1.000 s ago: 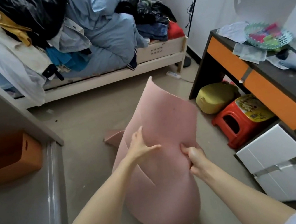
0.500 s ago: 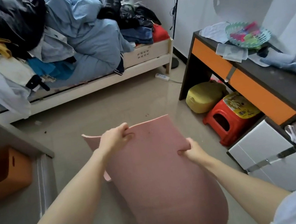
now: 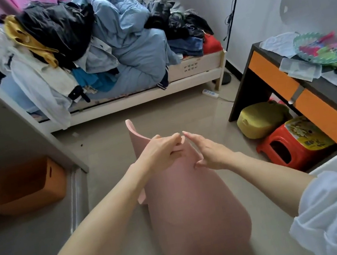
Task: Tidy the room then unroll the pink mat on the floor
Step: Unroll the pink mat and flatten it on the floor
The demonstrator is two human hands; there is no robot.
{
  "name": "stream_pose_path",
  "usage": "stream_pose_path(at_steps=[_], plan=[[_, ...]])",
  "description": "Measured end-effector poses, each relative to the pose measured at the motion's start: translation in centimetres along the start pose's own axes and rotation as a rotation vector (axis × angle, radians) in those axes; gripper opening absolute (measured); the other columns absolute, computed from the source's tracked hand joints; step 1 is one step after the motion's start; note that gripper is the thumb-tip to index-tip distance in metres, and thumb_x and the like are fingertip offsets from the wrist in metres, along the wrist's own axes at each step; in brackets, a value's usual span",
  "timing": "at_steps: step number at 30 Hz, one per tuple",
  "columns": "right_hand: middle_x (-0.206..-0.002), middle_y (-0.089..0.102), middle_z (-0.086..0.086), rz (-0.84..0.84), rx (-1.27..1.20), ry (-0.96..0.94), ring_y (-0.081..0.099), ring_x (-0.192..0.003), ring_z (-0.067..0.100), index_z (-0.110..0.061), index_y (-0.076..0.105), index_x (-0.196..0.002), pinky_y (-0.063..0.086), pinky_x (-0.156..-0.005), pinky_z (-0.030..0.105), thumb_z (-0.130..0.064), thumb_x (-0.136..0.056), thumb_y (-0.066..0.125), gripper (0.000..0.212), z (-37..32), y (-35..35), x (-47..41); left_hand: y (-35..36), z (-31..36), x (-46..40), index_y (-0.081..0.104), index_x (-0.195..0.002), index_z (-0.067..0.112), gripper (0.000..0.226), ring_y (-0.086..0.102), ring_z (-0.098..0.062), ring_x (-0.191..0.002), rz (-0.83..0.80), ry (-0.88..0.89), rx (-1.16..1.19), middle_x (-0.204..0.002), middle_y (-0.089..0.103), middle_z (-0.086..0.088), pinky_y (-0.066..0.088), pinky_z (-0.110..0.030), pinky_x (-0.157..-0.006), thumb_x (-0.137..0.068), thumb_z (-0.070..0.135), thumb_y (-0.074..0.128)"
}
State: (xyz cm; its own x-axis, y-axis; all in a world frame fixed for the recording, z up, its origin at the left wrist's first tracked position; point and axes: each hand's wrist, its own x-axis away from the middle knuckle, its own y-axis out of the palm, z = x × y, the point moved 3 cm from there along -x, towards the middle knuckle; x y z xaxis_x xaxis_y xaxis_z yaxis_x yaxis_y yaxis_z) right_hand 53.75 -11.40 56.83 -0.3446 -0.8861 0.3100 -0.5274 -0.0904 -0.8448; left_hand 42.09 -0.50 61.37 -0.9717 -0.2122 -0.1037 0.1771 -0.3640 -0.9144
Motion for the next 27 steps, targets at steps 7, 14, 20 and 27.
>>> stream_pose_path(at_steps=[7,14,20,27], plan=[[-0.131,0.052,0.001,-0.099,0.232,-0.095,0.053,-0.118,0.028,-0.019,0.054,-0.116,0.046,-0.091,0.036,-0.033,-0.079,0.067,0.042,-3.4,-2.4,-1.8,0.1,-2.5,2.2,0.059,-0.069,0.016,0.03,0.064,-0.021,-0.063,0.187,0.042,-0.209,-0.06,0.064,0.006,0.032,-0.026,-0.078,-0.069,0.044,0.068],[-0.098,0.068,0.01,0.283,-0.033,-0.103,0.063,-0.092,0.03,-0.006,0.065,-0.096,0.046,-0.077,0.036,-0.018,-0.089,0.055,0.017,-3.8,-0.1,0.4,0.6,-7.7,5.2,0.006,-0.148,0.034,0.117,-0.006,-0.023,-0.148,0.121,-0.679,0.335,-0.16,-0.008,-0.001,0.004,-0.047,-0.12,-0.06,0.043,0.083],[-0.069,0.058,0.002,0.42,-1.278,0.124,0.056,-0.062,0.009,-0.013,0.06,-0.074,0.054,-0.064,0.023,-0.003,-0.092,0.052,0.022,-3.4,-2.3,1.5,5.9,-6.8,5.8,-0.014,-0.148,0.03,0.135,0.007,-0.011,-0.147,-0.264,-0.714,0.617,-0.159,0.002,0.008,0.015,-0.029,-0.118,-0.056,0.042,0.084],[-0.069,0.064,0.0,0.472,-1.614,0.209,0.063,-0.063,0.009,-0.01,0.06,-0.084,0.057,-0.065,0.022,-0.008,-0.095,0.049,0.016,0.4,-2.4,3.1,9.2,-1.8,0.8,0.031,-0.142,0.016,0.087,0.042,-0.018,-0.129,-0.327,-0.573,0.7,-0.139,0.045,-0.009,0.035,-0.025,-0.107,-0.07,0.019,0.08]])
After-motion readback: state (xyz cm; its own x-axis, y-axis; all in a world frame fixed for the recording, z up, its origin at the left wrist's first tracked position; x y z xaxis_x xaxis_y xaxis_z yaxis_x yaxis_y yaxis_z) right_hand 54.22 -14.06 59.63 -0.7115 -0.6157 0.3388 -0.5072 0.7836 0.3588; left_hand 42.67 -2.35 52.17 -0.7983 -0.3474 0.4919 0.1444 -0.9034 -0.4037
